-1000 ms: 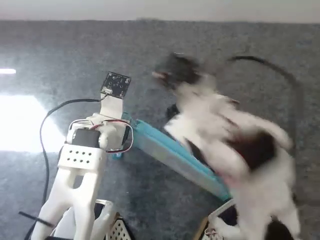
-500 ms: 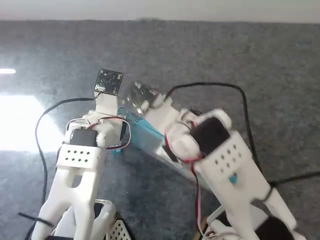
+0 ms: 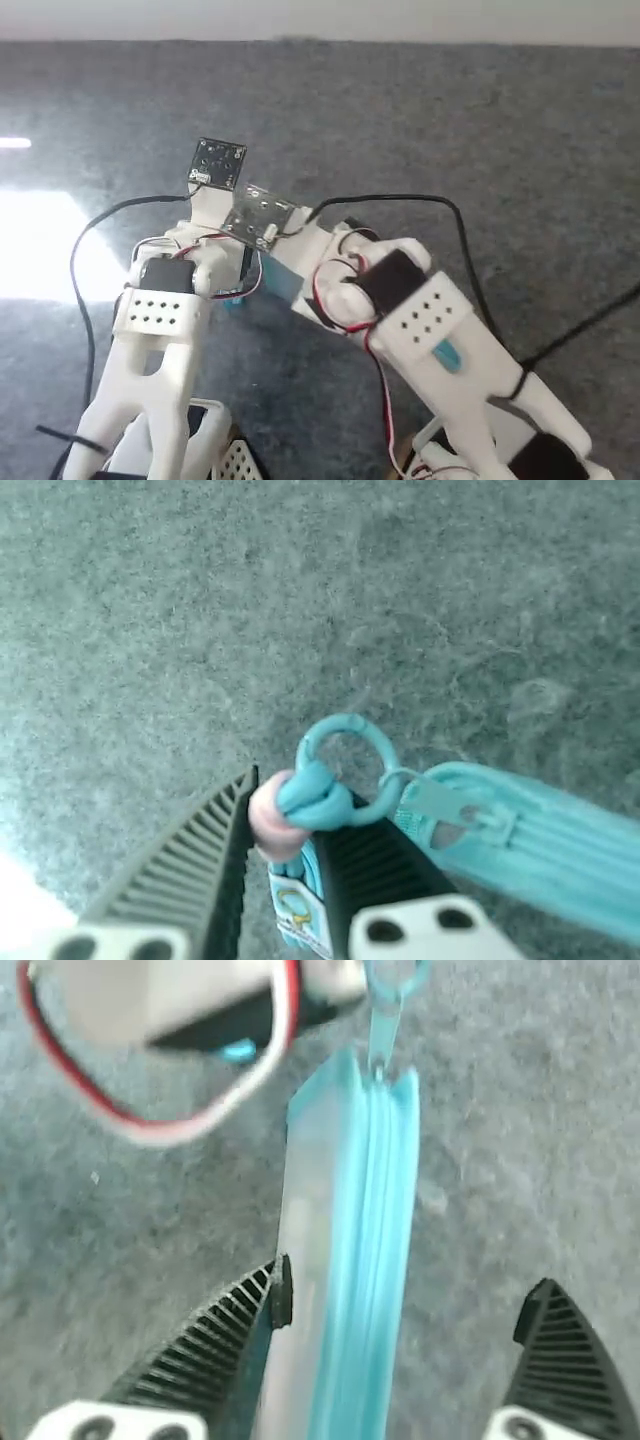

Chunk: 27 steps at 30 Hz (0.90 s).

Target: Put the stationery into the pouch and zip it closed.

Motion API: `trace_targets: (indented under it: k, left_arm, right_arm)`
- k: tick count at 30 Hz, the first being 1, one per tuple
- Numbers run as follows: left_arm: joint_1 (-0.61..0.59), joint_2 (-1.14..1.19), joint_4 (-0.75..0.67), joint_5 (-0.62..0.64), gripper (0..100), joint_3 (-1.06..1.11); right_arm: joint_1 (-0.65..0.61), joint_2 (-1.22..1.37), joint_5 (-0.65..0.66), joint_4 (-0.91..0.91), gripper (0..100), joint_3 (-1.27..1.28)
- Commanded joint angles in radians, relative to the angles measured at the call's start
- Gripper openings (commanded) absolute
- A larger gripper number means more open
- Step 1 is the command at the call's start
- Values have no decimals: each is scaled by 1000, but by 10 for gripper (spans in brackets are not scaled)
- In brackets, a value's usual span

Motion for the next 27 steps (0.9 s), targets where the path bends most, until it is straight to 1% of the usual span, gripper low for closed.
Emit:
trace_targets:
  k: [1,8,11,16,27]
  left_arm:
    - [-28,-2,-34,8,11,-12]
    - [-54,-2,-34,8,11,-12]
    - [-57,-2,-32,8,11,-10]
    - [-57,-2,-32,8,11,-10]
    - [-52,-2,-34,8,11,2]
  right_arm:
    - [-4,24,12,-79,351,-58]
    - [-1,39,8,-148,351,-57]
    - [1,35,5,-193,351,-17]
    - [2,35,-110,-343,350,92]
    - [18,36,-112,-367,349,104]
